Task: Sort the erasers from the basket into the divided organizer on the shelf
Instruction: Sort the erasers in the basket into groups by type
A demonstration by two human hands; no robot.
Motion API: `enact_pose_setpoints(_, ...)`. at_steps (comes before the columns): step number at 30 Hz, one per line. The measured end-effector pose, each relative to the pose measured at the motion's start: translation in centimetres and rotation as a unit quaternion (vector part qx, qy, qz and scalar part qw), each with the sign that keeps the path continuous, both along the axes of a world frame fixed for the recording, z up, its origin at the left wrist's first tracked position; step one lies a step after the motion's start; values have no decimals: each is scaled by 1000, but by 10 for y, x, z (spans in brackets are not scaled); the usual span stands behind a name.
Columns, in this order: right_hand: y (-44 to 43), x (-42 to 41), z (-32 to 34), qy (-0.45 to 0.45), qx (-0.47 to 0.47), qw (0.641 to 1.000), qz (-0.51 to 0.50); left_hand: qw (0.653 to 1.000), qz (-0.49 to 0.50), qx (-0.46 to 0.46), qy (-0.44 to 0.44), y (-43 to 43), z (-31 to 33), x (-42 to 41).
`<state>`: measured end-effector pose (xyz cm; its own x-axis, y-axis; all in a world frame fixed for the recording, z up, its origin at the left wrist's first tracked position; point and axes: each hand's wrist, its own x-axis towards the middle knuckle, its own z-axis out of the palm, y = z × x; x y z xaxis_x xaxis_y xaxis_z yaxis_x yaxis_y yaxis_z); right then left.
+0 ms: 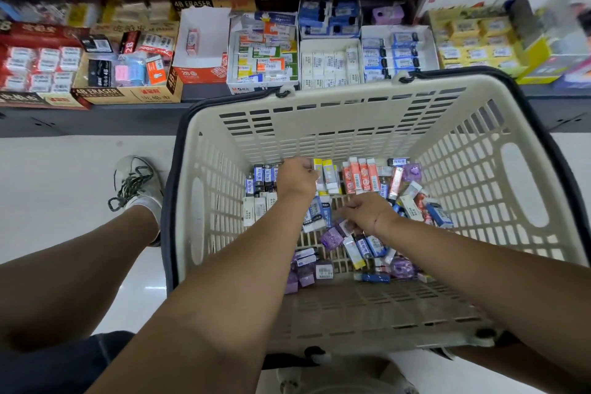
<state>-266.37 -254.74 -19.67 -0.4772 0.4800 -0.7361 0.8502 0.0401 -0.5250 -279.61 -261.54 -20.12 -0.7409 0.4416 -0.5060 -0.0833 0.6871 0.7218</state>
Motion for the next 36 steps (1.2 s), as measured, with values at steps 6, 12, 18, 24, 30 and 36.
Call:
enact_pose_setpoints(6,-4,-4,-3,24,31,999,23,981,-127,-71,128,1,3,0)
enact_pose_setpoints(12,-6,-2,3,58,92,990,88,980,-114,-81,141,-42,27,7)
enact_pose_setpoints(18,-8,4,3,-21,133,960,244,948,-251,-186,-59,-72,24,39)
enact_pose_setpoints(24,-8,-4,5,-21,124,976,175,941,-249,-192,-125,-64,15,51)
enact_pose_setpoints(30,-25,-23,-3,-69,146,970,181,945,-206,-213,-135,-60,10,51)
enact_pose_setpoints(36,-21,-20,-9,-53,120,984,123,958,-149,-175,-170,-62,1,46)
